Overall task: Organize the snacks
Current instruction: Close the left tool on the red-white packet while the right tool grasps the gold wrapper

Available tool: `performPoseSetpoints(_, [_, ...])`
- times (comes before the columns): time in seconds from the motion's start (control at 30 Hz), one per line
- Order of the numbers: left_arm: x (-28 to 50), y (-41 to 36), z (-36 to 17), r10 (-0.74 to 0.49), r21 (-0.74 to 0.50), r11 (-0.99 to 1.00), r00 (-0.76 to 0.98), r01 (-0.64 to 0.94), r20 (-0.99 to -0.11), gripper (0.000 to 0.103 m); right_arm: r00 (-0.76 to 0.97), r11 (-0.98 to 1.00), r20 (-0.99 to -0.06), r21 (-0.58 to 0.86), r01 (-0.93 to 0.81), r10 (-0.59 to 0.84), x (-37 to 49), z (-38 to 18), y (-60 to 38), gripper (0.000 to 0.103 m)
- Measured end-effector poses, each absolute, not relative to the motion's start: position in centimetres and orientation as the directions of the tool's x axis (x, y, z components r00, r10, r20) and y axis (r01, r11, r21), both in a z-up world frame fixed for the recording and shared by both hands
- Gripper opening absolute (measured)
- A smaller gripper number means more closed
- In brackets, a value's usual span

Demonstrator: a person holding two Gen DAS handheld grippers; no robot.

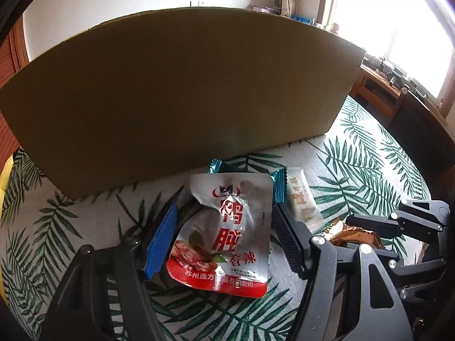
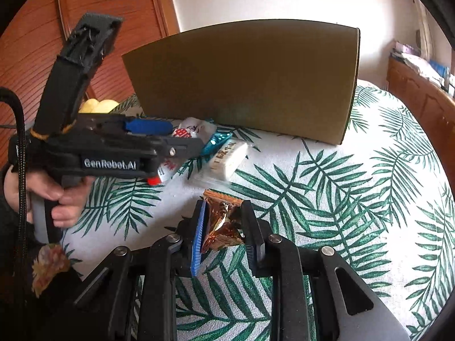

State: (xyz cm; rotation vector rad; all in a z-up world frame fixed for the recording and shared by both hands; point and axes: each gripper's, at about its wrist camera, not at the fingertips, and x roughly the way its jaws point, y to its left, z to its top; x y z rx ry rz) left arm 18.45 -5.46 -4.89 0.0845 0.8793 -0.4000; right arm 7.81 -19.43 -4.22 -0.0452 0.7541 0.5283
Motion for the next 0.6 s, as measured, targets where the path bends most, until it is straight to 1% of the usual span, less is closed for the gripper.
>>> performPoseSetpoints(0.13, [18.2, -6.0, -5.0, -0.279, -0.051, 0.923, 0.572, 0.381, -0.772, 0.069, 0.614, 0.871, -0.661, 0.131, -0.473, 0.432, 7.2, -4.1, -19.7, 0.023])
performPoseSetpoints(0.33, [17.5, -7.0, -5.2, -0.259, -0.015, 0.918, 0.570, 0.396, -0.779, 0.074, 0.628, 0.875, -0.655, 0.112, -0.470, 0.421, 6.7, -4.5, -19.1, 0.023])
performPoseSetpoints(0.53, [17.4, -7.7, -5.3, -0.257, -0.013, 0.918, 0.569, 0.396, -0.781, 0.074, 0.633, 0.877, -0.653, 0.104, -0.468, 0.415, 6.9, -4.6, -19.1, 0.023])
performPoseSetpoints(0.6, [17.3, -7.4, -5.2, -0.258, -0.016, 0.917, 0.561, 0.399, -0.787, 0.071, 0.636, 0.878, -0.653, 0.098, -0.468, 0.412, 6.8, -4.6, -19.0, 0.023])
